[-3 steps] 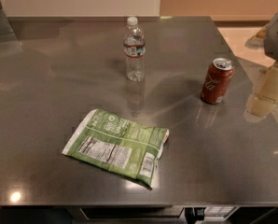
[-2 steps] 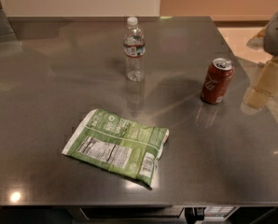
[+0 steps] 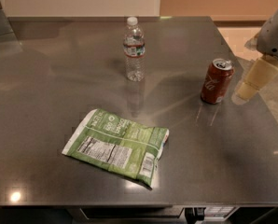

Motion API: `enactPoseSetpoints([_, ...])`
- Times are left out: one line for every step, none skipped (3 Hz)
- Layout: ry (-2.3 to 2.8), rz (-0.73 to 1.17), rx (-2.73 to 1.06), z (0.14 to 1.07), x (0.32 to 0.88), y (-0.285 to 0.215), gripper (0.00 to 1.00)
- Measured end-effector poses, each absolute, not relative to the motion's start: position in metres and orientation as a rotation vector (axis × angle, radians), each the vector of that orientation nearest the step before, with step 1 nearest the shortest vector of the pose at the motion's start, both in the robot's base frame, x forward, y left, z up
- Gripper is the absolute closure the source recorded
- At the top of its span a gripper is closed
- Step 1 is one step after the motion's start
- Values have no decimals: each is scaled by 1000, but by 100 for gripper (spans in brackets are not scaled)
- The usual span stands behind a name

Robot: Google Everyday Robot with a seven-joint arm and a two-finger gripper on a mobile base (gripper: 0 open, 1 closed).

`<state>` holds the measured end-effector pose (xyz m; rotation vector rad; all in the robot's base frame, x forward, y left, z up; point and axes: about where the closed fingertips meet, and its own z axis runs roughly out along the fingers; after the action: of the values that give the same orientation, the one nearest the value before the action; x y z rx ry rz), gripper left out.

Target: Move coke can near green jalapeno chip bag

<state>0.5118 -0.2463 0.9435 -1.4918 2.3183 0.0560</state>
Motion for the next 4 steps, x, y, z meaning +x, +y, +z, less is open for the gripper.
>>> enactPoseSetpoints([2310, 87, -1443, 931, 532, -247, 0])
enactPoseSetpoints([2297, 114, -1417, 922, 547, -243, 0])
enactPoseSetpoints([2286, 151, -1397, 912, 559, -237, 0])
enactPoseSetpoints([2289, 177, -1389, 903, 567, -234, 0])
